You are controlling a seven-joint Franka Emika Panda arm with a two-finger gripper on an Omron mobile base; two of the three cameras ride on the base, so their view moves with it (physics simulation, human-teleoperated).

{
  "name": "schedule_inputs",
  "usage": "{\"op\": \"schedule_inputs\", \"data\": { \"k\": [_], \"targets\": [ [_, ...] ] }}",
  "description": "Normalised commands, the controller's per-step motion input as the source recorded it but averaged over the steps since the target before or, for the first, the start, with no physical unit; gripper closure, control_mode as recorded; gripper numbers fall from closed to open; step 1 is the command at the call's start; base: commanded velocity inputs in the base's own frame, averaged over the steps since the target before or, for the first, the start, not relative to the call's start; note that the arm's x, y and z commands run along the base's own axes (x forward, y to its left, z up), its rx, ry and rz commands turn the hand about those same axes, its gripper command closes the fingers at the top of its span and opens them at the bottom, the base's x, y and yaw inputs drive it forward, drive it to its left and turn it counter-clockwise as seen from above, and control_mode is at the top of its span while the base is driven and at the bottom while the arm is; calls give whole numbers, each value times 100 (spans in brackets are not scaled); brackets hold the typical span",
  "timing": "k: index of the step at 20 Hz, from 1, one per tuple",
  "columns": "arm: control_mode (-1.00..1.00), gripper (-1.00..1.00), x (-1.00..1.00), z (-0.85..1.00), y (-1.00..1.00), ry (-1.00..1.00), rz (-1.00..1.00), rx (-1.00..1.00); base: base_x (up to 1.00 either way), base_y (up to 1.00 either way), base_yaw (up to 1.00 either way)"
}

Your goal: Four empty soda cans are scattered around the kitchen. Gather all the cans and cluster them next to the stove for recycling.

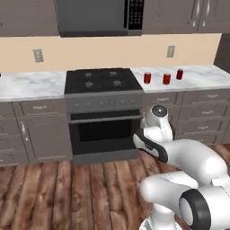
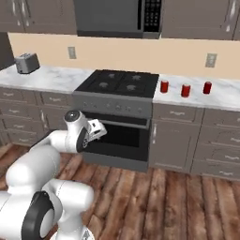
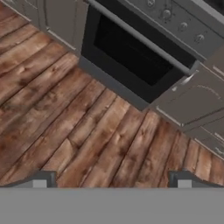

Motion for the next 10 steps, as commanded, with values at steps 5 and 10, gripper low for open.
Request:
{"op": "schedule_inputs", "data": {
  "k": [5,10],
  "targets": [
    [100,-100,0,0,0,0,0,0,-98,0,50],
    [100,-100,0,0,0,0,0,0,-65,1,46]
  ]
}}
